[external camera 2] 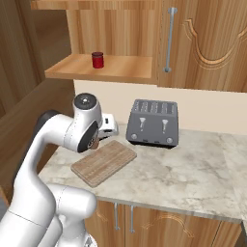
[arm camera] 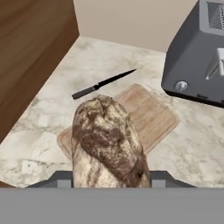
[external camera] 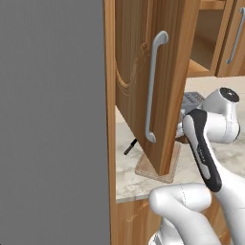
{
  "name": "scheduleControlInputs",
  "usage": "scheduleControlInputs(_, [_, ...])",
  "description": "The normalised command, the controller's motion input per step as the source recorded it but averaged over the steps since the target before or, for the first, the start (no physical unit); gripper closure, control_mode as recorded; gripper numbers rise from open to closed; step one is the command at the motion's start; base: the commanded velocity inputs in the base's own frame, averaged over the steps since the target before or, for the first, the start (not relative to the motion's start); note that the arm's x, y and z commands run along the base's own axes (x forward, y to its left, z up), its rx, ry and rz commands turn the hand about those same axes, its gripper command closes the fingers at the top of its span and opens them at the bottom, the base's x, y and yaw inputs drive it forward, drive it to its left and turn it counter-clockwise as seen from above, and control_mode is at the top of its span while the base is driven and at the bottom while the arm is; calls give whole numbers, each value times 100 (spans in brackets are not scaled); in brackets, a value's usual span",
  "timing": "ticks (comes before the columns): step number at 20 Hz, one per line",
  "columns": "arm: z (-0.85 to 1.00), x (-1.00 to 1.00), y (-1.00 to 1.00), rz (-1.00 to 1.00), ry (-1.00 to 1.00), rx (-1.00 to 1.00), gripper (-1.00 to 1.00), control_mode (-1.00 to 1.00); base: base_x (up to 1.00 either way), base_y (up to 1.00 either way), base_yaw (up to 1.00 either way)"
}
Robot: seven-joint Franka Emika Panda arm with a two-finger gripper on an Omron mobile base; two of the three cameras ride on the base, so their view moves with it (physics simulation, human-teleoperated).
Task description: Pick the bread, place it on the cutting board, pick the jam, place it on the counter, and close the cabinet.
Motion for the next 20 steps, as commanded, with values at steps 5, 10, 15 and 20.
scheduleControlInputs(5, [-41, 37, 0, -2, 3, 0, 100, -100, 0, 0, 0])
scheduleControlInputs(10, [-43, 27, 0, -2, 0, 0, 100, -100, 0, 0, 0])
scheduleControlInputs(15, [-40, 23, 0, -2, 0, 0, 100, -100, 0, 0, 0])
scheduleControlInputs(20, [-34, 15, 0, -1, 0, 0, 100, -100, 0, 0, 0])
